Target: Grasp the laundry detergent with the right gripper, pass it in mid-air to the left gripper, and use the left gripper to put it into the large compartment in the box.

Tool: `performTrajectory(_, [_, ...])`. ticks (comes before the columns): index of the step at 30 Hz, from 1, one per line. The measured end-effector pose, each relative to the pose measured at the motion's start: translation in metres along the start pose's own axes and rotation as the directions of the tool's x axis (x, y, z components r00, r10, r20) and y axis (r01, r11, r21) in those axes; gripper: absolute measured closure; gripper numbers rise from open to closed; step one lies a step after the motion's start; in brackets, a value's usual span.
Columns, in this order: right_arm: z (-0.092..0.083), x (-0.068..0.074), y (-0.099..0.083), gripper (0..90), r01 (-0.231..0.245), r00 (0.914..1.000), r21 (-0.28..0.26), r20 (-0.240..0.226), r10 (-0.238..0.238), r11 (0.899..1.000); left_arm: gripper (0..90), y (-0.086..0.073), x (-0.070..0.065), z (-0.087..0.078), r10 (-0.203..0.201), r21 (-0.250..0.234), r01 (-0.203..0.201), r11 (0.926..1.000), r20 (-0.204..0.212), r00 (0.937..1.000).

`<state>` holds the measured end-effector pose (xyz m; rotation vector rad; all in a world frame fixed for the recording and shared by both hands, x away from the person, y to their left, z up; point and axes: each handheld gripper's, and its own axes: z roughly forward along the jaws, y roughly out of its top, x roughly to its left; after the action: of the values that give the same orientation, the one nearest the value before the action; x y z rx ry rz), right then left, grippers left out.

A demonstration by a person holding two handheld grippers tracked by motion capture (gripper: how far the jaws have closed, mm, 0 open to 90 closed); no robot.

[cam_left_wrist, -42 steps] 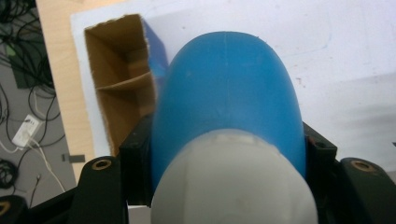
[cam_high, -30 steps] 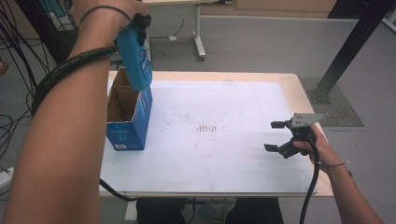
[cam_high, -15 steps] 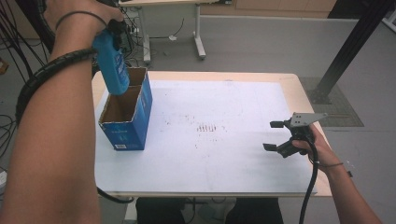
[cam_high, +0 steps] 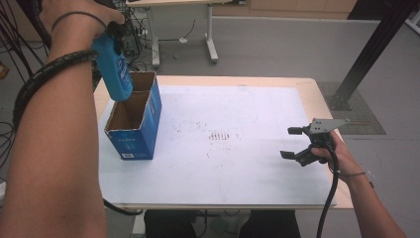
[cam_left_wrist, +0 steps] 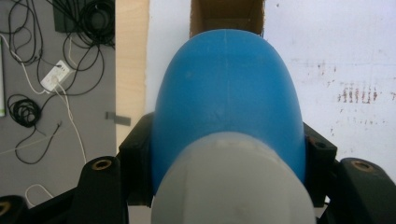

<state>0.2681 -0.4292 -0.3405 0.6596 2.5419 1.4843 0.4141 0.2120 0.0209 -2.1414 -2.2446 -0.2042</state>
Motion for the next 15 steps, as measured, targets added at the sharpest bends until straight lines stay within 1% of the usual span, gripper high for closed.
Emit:
performTrajectory(1, [0.000, 0.000, 0.000, 2.4, 0.000, 1.0000, -0.001, 0.000, 0.000, 1.000, 38.0, 0.001, -0.001, 0.002, 0.004, 0.010, -0.004, 0.9999, -0.001, 1.0000])
performTrajectory(4, [0.000, 0.000, 0.000, 2.4, -0.001, 1.0000, 0.003, -0.001, 0.001, 1.000, 37.9, 0.002, -0.001, 0.006, 0.003, 0.018, -0.003, 0.9998, 0.005, 1.0000])
performTrajectory(8, [0.001, 0.000, 0.001, 2.4, 0.002, 1.0000, 0.004, -0.006, -0.002, 1.000, 38.0, 0.002, 0.001, 0.008, 0.002, 0.023, -0.002, 0.9997, 0.014, 0.9999])
performTrajectory(9, [0.001, 0.001, 0.001, 2.4, 0.002, 1.0000, 0.002, -0.004, -0.002, 1.000, 38.0, 0.001, 0.001, 0.008, 0.003, 0.018, -0.004, 0.9998, 0.014, 0.9999])
performTrajectory(15, [0.002, 0.001, 0.001, 2.4, 0.002, 1.0000, -0.001, -0.008, -0.002, 1.000, 38.0, 0.001, 0.003, 0.015, -0.002, 0.032, 0.002, 0.9995, 0.021, 0.9998])
